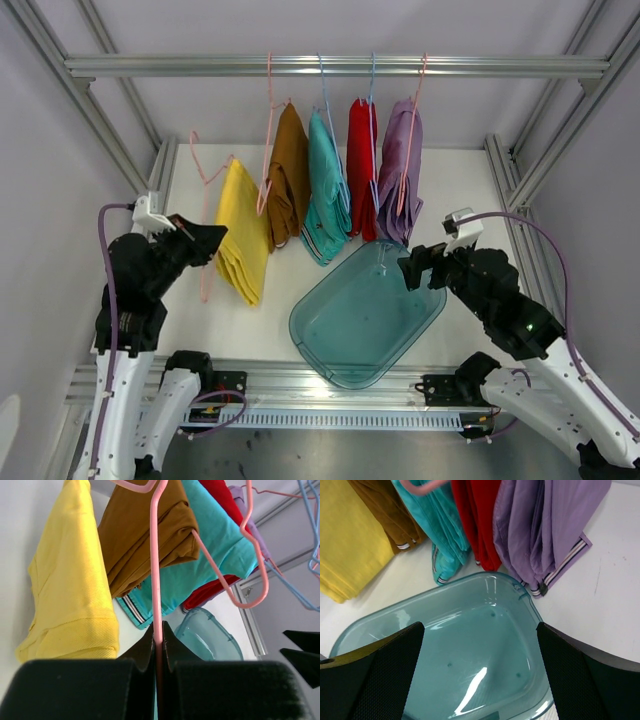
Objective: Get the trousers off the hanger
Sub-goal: Pick up the hanger from the clothesline, then remove the trousers from the hanger.
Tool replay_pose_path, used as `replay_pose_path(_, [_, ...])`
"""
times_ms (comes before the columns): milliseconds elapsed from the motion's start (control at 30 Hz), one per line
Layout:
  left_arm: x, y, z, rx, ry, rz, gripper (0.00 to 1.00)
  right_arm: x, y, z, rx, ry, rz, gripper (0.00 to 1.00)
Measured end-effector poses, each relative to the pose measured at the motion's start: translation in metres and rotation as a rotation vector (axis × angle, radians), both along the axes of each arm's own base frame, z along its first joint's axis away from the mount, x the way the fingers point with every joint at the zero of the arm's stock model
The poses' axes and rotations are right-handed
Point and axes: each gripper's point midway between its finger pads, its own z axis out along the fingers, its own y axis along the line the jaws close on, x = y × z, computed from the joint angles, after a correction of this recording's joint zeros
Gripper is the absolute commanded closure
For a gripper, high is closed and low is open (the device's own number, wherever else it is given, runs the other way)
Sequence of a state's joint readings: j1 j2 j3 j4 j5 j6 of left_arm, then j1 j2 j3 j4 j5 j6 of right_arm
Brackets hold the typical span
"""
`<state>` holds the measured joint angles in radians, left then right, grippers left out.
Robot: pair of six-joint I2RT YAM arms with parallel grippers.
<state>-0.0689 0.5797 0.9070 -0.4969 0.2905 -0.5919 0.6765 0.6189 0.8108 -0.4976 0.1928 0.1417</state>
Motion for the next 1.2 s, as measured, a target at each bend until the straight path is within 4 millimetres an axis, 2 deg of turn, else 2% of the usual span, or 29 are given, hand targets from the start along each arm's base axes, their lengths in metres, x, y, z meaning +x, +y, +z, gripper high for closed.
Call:
replay_pose_path(167, [0.002, 0.004, -0.018, 0.025, -0.016, 0.022, 1.00, -0.005, 0.017, 0.011, 0.033, -0.002, 0.070, 0.07])
replay_pose_path(267, [0.001, 0.005, -0.024, 0.038, -0.026, 0.020, 1.00, -0.014, 0.038, 0.005, 0.030, 0.025, 0.163, 0.13])
replay_pose_path(367, [-0.002, 0.005, -0.024, 0.039, -0.039, 0.020, 1.00, -0.030, 0.070, -0.005, 0.005, 0.056, 0.286, 0.15])
replay_pose_path(467, [-0.004, 0.005, -0.024, 0.043, -0.047, 0.021, 0.99, -0.052, 0.107, -0.018, -0.046, 0.071, 0.415, 0.18])
replay_pose_path(567, [-0.003, 0.005, -0.025, 0.044, -0.043, 0.021, 1.00, -0.075, 0.143, -0.040, -0.129, 0.077, 0.518, 0.21])
replay_pose_path(633, [-0.002, 0.005, -0.027, 0.045, -0.036, 0.020, 0.99, -0.084, 0.163, -0.058, -0.195, 0.073, 0.557, 0.26])
replay_pose_path(700, [0.000, 0.005, -0.029, 0.046, -0.027, 0.020, 0.99, -0.088, 0.179, -0.072, -0.248, 0.058, 0.573, 0.24])
replay_pose_path(800, [0.002, 0.005, -0.031, 0.047, -0.018, 0.019, 0.99, -0.084, 0.204, -0.088, -0.324, 0.006, 0.568, 0.26])
replay_pose_path(900, [0.004, 0.005, -0.031, 0.047, -0.015, 0.019, 1.00, -0.077, 0.226, -0.091, -0.334, -0.054, 0.558, 0.26])
replay_pose_path(1033, [0.006, 0.005, -0.031, 0.047, -0.018, 0.019, 1.00, -0.059, 0.262, -0.077, -0.288, -0.131, 0.525, 0.27])
replay_pose_path(1200, [0.007, 0.004, -0.032, 0.047, -0.016, 0.019, 1.00, -0.038, 0.313, -0.045, -0.170, -0.192, 0.505, 0.27])
